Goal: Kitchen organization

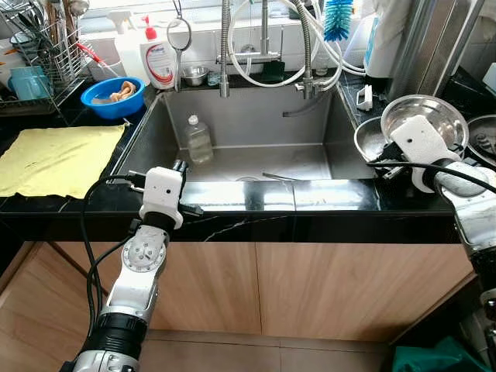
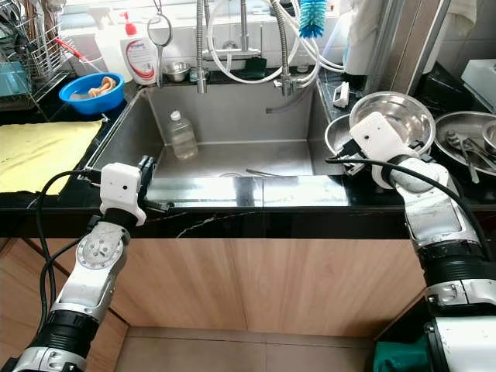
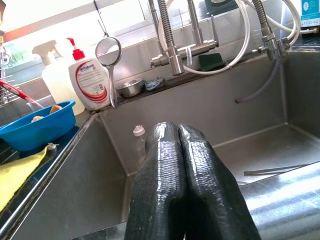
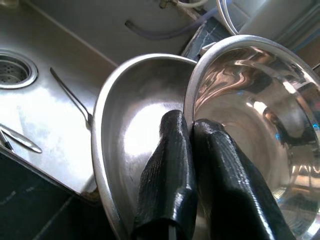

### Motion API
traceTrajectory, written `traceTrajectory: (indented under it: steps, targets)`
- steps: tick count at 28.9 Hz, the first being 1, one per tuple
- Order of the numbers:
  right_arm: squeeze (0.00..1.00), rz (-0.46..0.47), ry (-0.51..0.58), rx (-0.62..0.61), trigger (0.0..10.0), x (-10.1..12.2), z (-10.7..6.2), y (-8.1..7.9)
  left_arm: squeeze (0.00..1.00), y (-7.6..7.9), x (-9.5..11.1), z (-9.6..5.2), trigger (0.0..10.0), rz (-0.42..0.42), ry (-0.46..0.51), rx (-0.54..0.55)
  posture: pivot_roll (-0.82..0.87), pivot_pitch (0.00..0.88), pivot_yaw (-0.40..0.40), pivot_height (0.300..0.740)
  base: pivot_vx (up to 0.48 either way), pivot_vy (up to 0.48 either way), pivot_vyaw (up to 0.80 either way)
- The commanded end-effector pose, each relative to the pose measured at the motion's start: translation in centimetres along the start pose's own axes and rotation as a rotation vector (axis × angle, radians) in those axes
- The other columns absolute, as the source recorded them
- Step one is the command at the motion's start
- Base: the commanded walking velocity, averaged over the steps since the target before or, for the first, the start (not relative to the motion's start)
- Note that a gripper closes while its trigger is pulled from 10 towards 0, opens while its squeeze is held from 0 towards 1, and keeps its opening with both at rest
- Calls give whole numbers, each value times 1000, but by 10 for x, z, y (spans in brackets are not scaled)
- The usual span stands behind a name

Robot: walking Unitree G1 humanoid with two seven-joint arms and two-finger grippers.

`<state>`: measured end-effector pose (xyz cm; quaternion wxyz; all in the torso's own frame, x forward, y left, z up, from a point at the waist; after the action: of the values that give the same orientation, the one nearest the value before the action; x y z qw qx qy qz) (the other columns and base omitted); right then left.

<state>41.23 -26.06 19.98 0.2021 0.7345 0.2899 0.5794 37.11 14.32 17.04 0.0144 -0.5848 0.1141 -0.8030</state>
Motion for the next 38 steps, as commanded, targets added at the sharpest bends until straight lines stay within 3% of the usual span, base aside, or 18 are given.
traceTrajectory:
  steps: [1,5,17,31,37,38]
  targets:
    - [0,6,45,-11,0,14,0,2,0,-1,-1,1,10000,12,-7,-8,-233,0,97,731,0,0,0]
    - [0,-9,135,-23,0,35,0,0,0,-2,-3,-1,10000,19,-18,-7,-234,0,93,731,0,0,0]
    - [0,-61,208,-88,0,60,-2,7,0,-3,-3,-3,10000,12,-17,2,-226,0,86,731,0,0,0]
    - [0,-85,222,-105,0,65,0,4,0,-1,-2,-2,10000,6,-6,0,-217,0,77,731,0,0,0]
    - [0,-93,313,-157,0,89,-3,11,0,-5,-2,-4,10000,7,-7,13,-212,0,72,731,0,0,0]
    - [0,-96,329,-160,7216,93,-4,10,0,-5,-2,-4,10000,6,-6,14,-212,0,71,731,0,0,0]
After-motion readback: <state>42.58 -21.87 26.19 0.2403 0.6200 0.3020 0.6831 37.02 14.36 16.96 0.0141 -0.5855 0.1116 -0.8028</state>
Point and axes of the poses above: a point about 5 cm out from each wrist's last joint towards the gripper, its own z axis pointing out of the wrist towards the gripper, its own x axis along the axis of the wrist's last joint, y = z × x, the point moved 5 cm from there along z, pointing out of the wrist towards the gripper, and after that the axes turned 2 degrees about -z, right-handed, at the moved point
